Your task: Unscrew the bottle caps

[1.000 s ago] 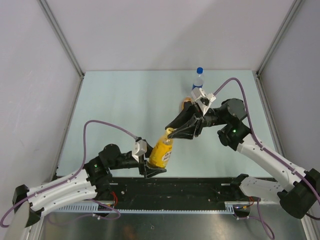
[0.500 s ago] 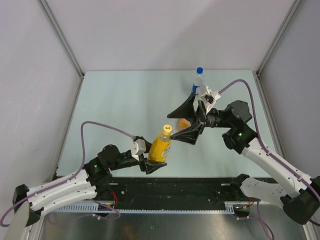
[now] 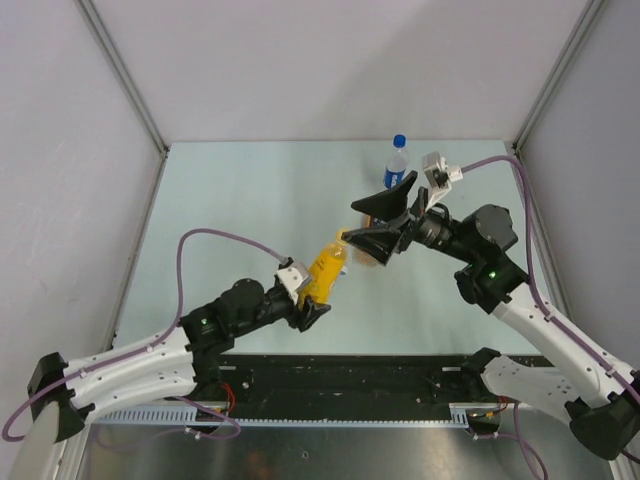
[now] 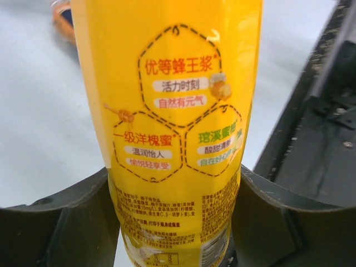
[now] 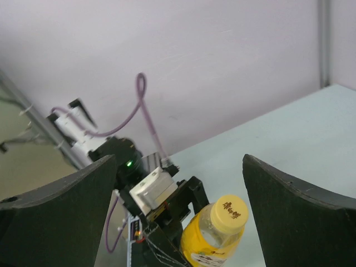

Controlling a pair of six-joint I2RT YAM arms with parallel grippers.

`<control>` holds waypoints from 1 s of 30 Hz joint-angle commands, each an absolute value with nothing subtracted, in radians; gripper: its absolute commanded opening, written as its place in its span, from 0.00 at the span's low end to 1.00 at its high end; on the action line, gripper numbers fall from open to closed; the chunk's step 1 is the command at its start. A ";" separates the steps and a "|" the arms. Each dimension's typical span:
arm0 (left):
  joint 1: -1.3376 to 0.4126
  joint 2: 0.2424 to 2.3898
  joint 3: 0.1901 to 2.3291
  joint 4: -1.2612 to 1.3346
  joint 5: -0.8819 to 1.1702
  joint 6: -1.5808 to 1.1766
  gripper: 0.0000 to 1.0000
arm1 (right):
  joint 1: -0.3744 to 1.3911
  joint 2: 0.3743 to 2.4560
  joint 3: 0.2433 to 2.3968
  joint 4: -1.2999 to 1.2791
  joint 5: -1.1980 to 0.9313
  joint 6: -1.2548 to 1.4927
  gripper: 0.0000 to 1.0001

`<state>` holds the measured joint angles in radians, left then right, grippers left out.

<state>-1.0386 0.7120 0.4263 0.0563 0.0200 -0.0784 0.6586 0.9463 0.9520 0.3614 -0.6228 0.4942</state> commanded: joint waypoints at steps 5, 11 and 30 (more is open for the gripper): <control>-1.068 0.827 0.556 -0.070 -0.347 -0.104 0.00 | 0.608 1.010 0.976 0.217 -0.353 0.640 0.99; -1.144 0.903 0.614 -0.147 -0.606 -0.117 0.00 | 0.598 1.073 1.010 0.115 -0.287 0.660 0.99; -1.250 1.125 0.726 -0.317 -0.992 -0.184 0.00 | 0.605 1.258 1.080 0.074 -0.352 0.714 0.81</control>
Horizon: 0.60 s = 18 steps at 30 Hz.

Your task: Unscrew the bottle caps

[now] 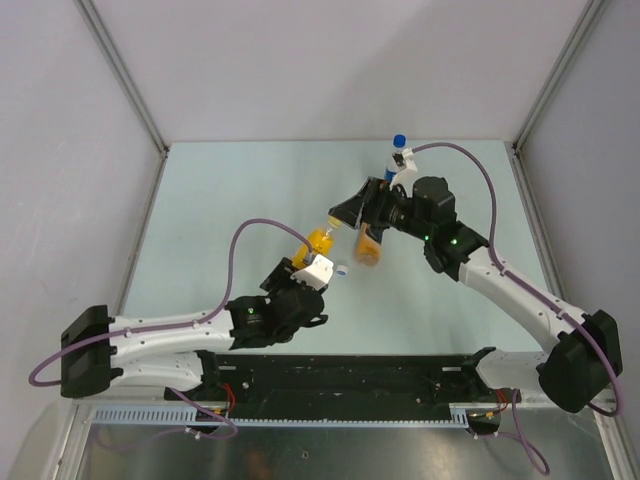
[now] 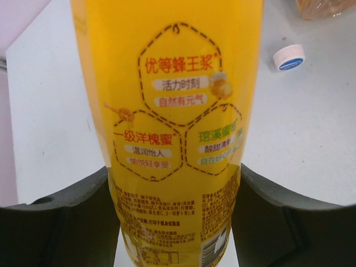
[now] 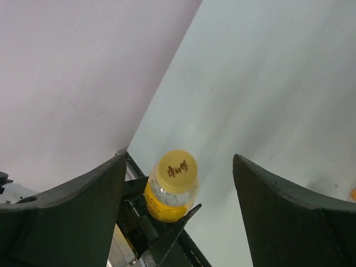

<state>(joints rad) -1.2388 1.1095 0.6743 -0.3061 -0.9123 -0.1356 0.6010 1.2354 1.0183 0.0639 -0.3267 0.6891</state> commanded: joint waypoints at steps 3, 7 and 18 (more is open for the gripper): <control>-1.252 1.133 0.729 -0.319 -0.993 -0.188 0.00 | 0.605 1.275 1.084 0.081 -0.359 0.720 0.76; -1.252 1.133 0.731 -0.320 -0.998 -0.177 0.00 | 0.604 1.291 1.084 0.091 -0.363 0.728 0.68; -1.253 1.141 0.743 -0.323 -0.981 -0.165 0.00 | 0.603 1.319 1.084 0.123 -0.401 0.749 0.44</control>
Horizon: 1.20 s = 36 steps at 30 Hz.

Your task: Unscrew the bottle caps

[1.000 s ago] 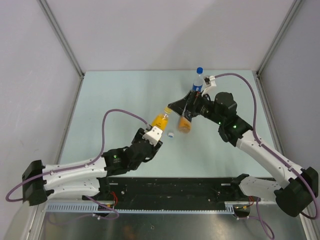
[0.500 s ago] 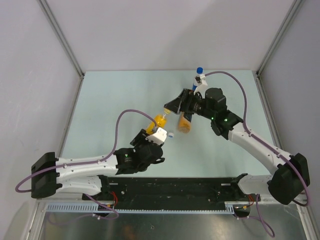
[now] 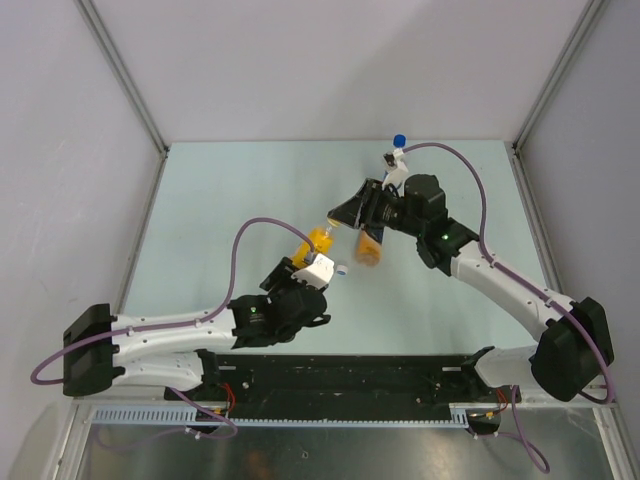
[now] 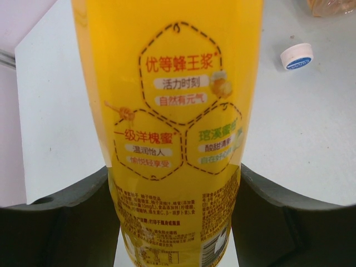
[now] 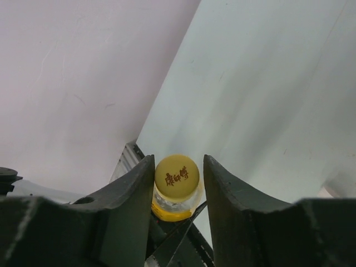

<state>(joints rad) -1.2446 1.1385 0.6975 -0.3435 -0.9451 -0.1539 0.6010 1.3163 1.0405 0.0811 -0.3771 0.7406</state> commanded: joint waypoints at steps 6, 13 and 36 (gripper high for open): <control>-1.253 1.146 0.748 -0.333 -0.965 -0.169 0.00 | 0.604 1.312 1.084 0.117 -0.410 0.742 0.16; -1.253 1.127 0.735 -0.330 -0.892 -0.169 0.00 | 0.609 1.296 1.084 0.112 -0.432 0.691 0.00; -1.133 0.704 0.532 -0.019 -0.056 -0.080 0.00 | 0.593 1.196 1.083 0.150 -0.873 0.402 0.00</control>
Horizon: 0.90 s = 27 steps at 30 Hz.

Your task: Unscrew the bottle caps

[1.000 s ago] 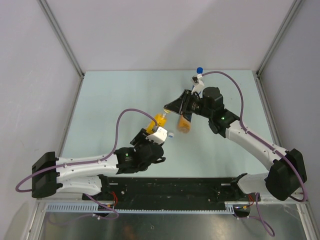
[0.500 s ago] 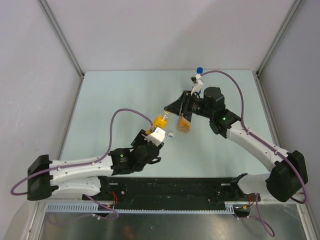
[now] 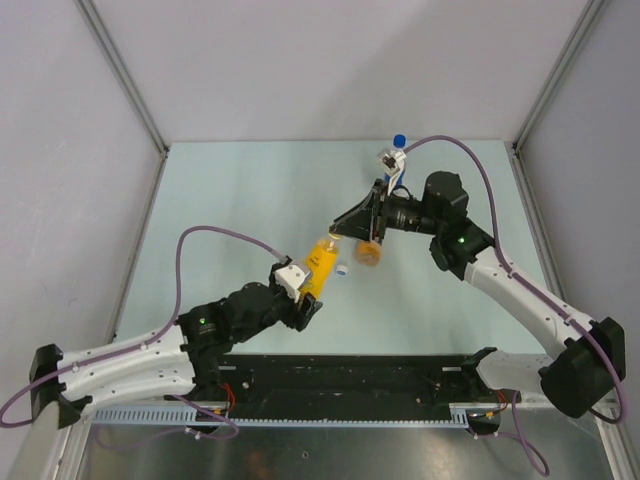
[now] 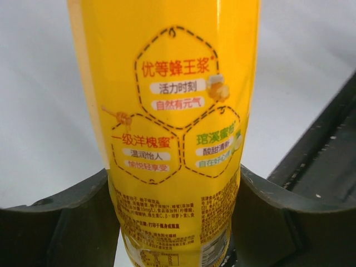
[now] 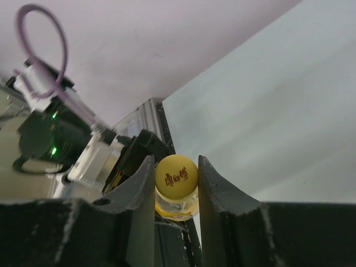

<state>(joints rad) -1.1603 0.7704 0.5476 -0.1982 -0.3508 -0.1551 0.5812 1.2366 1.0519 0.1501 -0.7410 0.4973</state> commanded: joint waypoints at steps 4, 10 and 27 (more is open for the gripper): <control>-1.073 0.620 0.470 0.113 0.183 -0.085 0.00 | 0.594 1.170 1.083 0.132 -0.925 0.343 0.00; -1.021 0.554 0.406 0.269 0.489 -0.109 0.00 | 0.602 1.142 1.075 0.149 -1.007 0.293 0.00; -1.014 0.603 0.415 0.371 0.744 -0.122 0.00 | 0.650 1.014 0.993 0.228 -1.008 0.216 0.08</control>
